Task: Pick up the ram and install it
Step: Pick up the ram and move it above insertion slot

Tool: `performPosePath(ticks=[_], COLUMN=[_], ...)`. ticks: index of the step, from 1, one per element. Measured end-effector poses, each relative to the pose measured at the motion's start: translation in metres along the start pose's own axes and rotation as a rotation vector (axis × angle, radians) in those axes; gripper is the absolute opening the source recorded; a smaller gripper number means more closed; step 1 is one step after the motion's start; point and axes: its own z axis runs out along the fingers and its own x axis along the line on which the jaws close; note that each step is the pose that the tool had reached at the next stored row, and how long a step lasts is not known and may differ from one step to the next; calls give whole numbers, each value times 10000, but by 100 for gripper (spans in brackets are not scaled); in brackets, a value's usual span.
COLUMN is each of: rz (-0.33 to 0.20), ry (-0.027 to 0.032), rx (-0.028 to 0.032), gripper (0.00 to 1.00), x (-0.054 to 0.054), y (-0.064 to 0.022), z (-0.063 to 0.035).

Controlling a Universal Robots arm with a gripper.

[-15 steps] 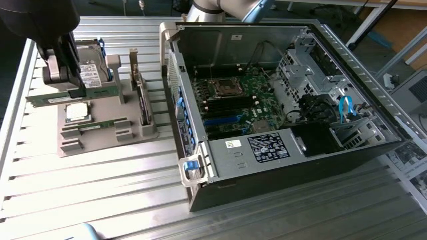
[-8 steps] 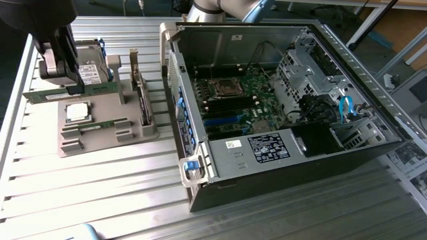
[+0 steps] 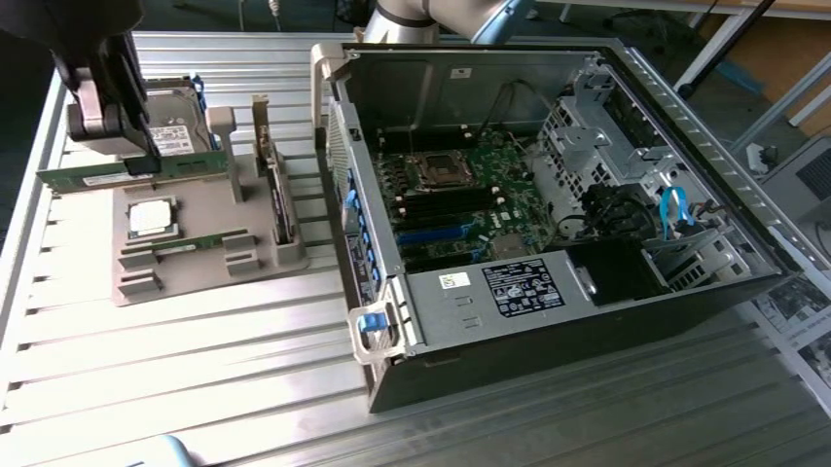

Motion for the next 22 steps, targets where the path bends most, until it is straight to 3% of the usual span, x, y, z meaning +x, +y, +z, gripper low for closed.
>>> performPosePath(ticks=[22], rz=[-1], ry=[0], rx=[0], gripper=[13], x=[14], y=[-5], z=[-294])
